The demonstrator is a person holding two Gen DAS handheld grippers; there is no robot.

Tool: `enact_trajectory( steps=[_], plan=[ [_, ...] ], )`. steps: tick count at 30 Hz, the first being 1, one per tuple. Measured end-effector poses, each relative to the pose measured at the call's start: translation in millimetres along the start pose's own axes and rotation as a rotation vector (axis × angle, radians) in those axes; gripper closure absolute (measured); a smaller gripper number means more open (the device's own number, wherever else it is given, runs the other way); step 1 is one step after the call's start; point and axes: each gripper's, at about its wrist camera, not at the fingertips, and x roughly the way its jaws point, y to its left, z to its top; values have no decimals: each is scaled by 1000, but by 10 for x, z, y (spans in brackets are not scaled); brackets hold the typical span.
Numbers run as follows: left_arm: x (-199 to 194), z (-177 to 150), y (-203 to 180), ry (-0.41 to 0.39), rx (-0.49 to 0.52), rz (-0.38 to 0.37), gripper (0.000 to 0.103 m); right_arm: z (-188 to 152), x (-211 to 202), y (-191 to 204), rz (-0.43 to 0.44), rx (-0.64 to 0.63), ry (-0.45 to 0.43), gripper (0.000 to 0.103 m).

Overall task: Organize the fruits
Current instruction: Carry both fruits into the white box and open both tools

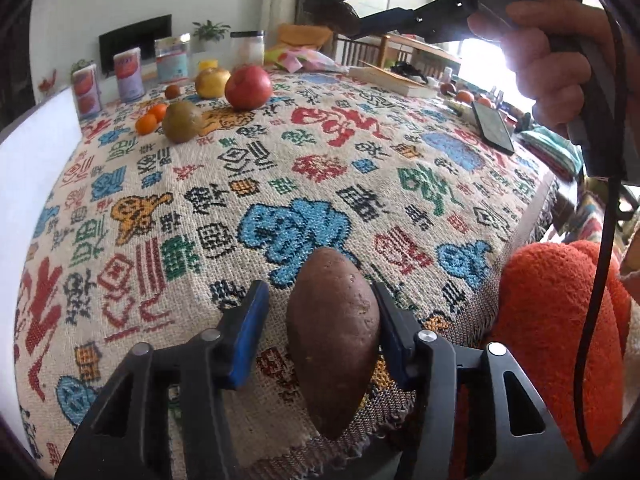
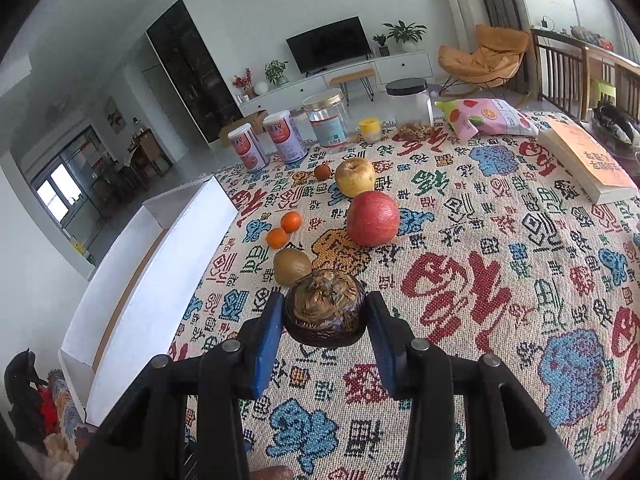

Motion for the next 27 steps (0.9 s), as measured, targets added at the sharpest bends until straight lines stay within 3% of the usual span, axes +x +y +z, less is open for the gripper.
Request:
enact_trajectory(
  steps=[3, 8, 13, 15, 17, 20, 23, 25, 27],
  plan=[
    [-14, 22, 60, 10, -33, -10, 63, -39, 6, -33, 10, 9, 14, 61],
    [-257, 216, 507, 24, -258, -55, 63, -97, 101, -40, -16, -7, 55, 61],
    [-1127, 530, 1173, 2, -504, -137, 63, -273, 355, 44, -30, -19, 168, 61],
    [-1577, 633, 1496, -34, -568, -133, 63, -286, 388, 289, 22, -46, 182, 61],
    [-2020, 702, 1803, -79, -596, -67, 63, -229, 375, 665, 110, -78, 185, 61],
    [-2468, 674, 2196, -102, -608, 108, 63, -102, 311, 1444, 265, -162, 191, 61],
    [-2481, 443, 2576, -23, -647, 252, 63, -87, 316, 2279, 400, -275, 243, 61],
    [-2322, 194, 2809, 59, -698, 289, 63, -201, 439, 2751, 461, -340, 325, 61],
    [-2125, -80, 2970, 137, -749, 313, 63, -408, 648, 3132, 469, -409, 421, 61]
  ],
)
